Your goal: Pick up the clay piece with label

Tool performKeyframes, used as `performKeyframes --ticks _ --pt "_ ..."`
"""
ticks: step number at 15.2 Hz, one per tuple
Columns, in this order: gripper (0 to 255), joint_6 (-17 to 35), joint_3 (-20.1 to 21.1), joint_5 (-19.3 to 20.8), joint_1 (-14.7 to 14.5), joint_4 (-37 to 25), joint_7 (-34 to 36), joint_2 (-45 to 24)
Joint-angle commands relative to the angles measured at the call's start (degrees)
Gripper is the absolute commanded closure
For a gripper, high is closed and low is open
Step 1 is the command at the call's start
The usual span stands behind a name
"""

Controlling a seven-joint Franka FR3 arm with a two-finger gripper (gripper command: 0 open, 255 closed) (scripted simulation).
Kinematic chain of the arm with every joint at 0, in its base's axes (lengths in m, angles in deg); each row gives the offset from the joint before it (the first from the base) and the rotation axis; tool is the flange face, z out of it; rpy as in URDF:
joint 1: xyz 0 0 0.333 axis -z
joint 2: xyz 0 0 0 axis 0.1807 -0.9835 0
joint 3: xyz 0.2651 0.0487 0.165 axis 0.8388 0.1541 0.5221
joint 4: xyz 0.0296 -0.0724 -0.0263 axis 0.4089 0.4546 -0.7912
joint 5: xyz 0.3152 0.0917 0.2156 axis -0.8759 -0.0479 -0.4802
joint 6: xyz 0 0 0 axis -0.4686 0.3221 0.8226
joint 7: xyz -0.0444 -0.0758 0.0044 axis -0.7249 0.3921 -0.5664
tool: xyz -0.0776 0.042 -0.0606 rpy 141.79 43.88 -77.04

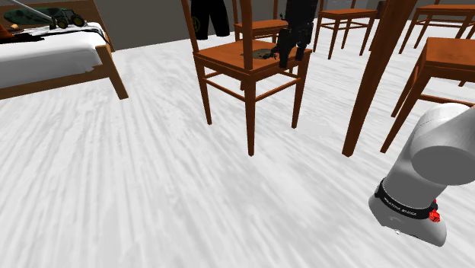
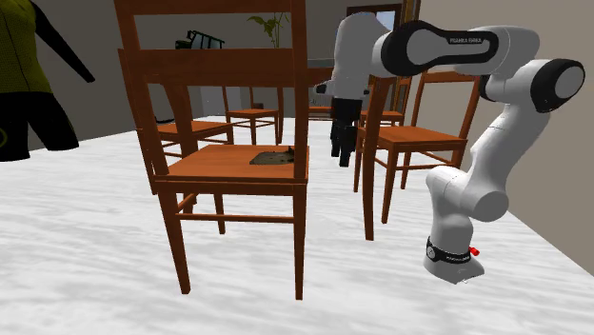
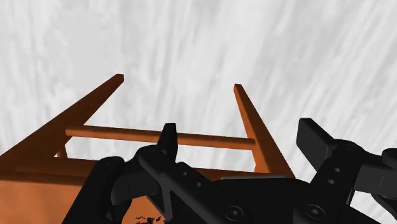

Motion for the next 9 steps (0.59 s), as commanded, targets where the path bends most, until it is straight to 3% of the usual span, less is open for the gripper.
performKeyframes --ticks 1,7,9 --pt "0 0.9 0.4 0.4 1.3 -3.8 3.3 -3.9" --pt "0 1.0 1.1 2.5 4.6 -16.8 12.9 -14.9" --pt "0 1.6 1.1 2.8 4.9 -17.4 14.0 -15.9"
